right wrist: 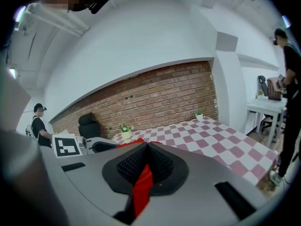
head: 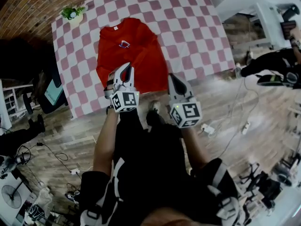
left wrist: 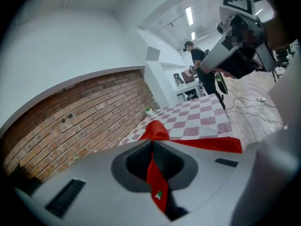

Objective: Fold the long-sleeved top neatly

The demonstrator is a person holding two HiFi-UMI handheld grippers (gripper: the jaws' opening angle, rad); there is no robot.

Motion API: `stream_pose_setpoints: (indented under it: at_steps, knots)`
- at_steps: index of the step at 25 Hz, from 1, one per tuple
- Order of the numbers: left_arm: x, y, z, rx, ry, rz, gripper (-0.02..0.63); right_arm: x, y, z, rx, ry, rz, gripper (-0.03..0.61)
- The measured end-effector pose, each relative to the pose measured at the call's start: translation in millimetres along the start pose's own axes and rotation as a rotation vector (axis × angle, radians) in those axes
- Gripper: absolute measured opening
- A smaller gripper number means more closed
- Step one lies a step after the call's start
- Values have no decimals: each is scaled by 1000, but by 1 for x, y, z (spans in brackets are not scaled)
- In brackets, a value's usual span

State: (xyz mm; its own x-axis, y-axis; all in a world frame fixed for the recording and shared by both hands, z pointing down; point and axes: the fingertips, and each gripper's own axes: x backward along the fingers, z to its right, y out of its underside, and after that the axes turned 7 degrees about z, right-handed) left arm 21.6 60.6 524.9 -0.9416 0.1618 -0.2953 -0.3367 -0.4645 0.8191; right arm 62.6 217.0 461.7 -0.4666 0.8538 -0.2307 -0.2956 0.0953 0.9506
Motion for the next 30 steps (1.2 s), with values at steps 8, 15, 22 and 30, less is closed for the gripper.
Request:
stream_pose_setpoints:
  at_steps: [8,15,22,30]
  knots:
    - [-26,27,87,-174,83,-45,11,21,23,27,-16,4,-29,8]
    - [-37,58,143,-233,152,-74,11,36,40,40,-16,3,-54,8]
    - [-37,70,163,-243,196,-100,14,46,51,44,-26,7,-68,8]
    - [-36,85,187,-281,265,-138,141,48,53,45,-32,11,-70,8]
